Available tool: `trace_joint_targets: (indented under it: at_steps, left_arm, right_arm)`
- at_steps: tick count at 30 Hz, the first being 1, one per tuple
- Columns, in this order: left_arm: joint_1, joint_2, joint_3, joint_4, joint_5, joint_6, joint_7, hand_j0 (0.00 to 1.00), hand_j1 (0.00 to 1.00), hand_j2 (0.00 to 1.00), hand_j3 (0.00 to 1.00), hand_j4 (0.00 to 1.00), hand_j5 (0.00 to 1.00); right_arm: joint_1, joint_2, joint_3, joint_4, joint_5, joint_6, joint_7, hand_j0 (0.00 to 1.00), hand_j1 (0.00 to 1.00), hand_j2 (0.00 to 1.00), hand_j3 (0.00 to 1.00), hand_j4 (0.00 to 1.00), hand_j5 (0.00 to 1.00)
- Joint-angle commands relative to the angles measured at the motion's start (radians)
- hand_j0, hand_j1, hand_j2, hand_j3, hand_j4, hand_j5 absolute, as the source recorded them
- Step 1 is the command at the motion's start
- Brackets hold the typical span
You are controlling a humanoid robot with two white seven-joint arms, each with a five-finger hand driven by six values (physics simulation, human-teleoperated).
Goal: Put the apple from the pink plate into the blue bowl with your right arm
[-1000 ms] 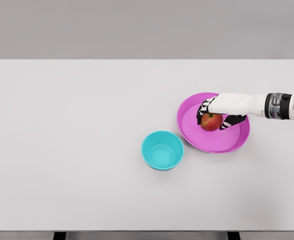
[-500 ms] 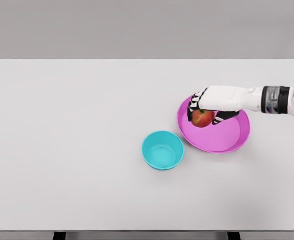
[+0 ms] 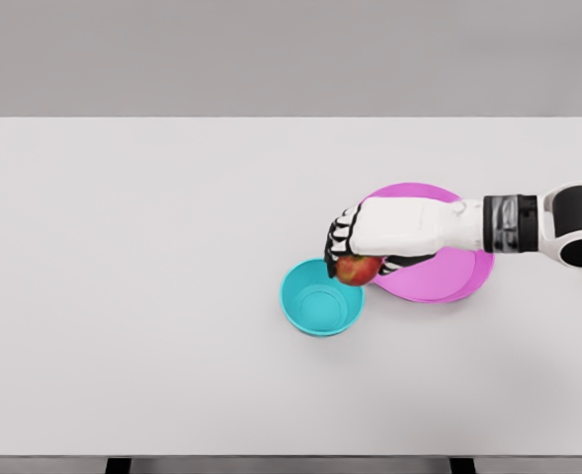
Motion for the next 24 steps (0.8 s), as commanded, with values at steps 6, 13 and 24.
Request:
trace_joint_targets:
  at_steps: [6,13,24]
  left_arm:
    - [0.000,0.000,-0.001,0.001,0.000,0.000,0.000,1.00,1.00,1.00,1.00,1.00,1.00]
    - [0.000,0.000,0.000,0.001,0.000,0.000,0.000,1.00,1.00,1.00,1.00,1.00,1.00]
    - [0.000,0.000,0.000,-0.001,0.000,0.000,0.000,1.00,1.00,1.00,1.00,1.00,1.00]
  right_arm:
    - [-0.014,0.040,0.044,-0.009,-0.003,0.003,-0.001,0.57,0.57,0.57,0.57,0.57,0.57]
    - [-0.043,0.052,0.117,0.008,-0.002,0.003,-0.001,0.57,0.57,0.57,0.57,0.57,0.57]
    - [-0.055,0.061,0.133,0.023,-0.002,0.003,-0.001,1.00,1.00,1.00,1.00,1.00,1.00]
